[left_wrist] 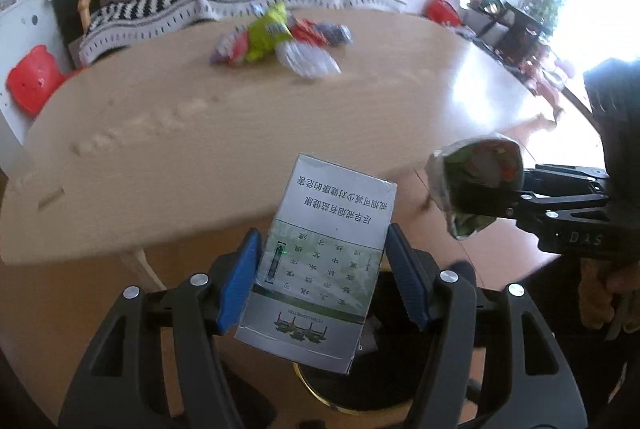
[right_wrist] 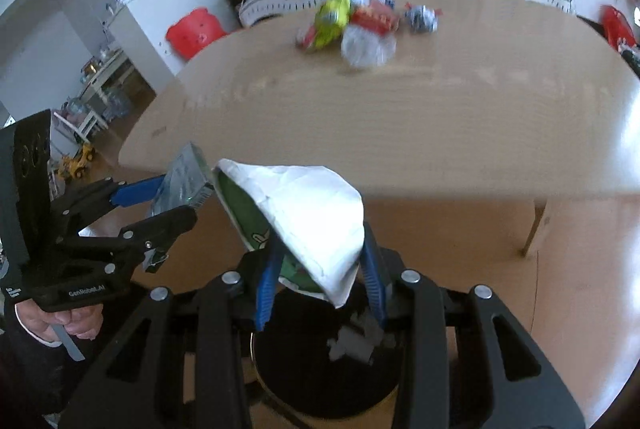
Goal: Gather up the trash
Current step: 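Carry the card and green-white bag over the bin with both tools, then open both tools to drop the card and bag into the bin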
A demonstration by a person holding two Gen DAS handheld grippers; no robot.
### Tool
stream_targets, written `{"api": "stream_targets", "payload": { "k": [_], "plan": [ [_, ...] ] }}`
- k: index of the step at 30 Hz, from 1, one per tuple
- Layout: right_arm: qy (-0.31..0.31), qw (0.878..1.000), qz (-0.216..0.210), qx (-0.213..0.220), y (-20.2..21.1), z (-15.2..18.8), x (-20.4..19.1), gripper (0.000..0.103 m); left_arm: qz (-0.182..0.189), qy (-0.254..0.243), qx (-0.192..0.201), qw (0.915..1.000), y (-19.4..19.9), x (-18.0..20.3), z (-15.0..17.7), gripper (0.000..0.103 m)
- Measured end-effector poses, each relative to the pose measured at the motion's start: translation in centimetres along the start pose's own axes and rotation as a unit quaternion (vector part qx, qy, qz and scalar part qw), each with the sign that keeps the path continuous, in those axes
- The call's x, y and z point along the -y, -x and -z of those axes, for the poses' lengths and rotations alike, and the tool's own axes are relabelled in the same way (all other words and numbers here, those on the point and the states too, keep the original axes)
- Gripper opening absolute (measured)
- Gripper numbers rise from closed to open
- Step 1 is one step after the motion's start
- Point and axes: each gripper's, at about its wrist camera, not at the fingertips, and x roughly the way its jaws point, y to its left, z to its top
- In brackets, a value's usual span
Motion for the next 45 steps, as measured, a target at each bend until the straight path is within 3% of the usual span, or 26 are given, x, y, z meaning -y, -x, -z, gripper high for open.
{"api": "stream_targets", "payload": {
  "k": [7, 13, 30, 33, 37, 39, 45],
  "plan": [
    [-0.027, 0.997, 0.008, -0.076, -1.5, 6.4, 0.8, 0.038, 0.028, -0.016, -0.077, 0.9965, -2.0, 2.4, 6.0, 0.062],
    [-0.031, 0.993, 0.02, -0.11, -2.3, 8.8, 1.0, 0.039, 0.043, -0.026, -0.125, 0.9909, -3.7, 3.4, 8.5, 0.062],
    [-0.033, 0.992, 0.015, -0.118, -3.0, 8.4, 0.5, 0.041, 0.046, -0.021, -0.133, 0.9899, -4.5, 3.8, 8.2, 0.062],
    [-0.036, 0.992, 0.016, -0.117, -3.0, 8.4, 0.5, 0.045, 0.044, -0.019, -0.133, 0.9899, -4.5, 3.8, 8.2, 0.063],
    [-0.04, 0.993, 0.016, -0.111, -2.9, 8.2, 0.6, 0.061, 0.042, -0.01, -0.135, 0.9899, -4.7, 3.9, 8.0, 0.068],
    [-0.042, 0.993, 0.017, -0.108, -2.8, 8.1, 0.6, 0.064, 0.041, -0.008, -0.134, 0.9901, -4.7, 3.9, 7.9, 0.077],
    [-0.046, 0.993, 0.017, -0.105, -2.9, 7.9, 0.6, 0.067, 0.04, -0.012, -0.131, 0.9904, -4.7, 4.1, 7.9, 0.085]
  ]
}}
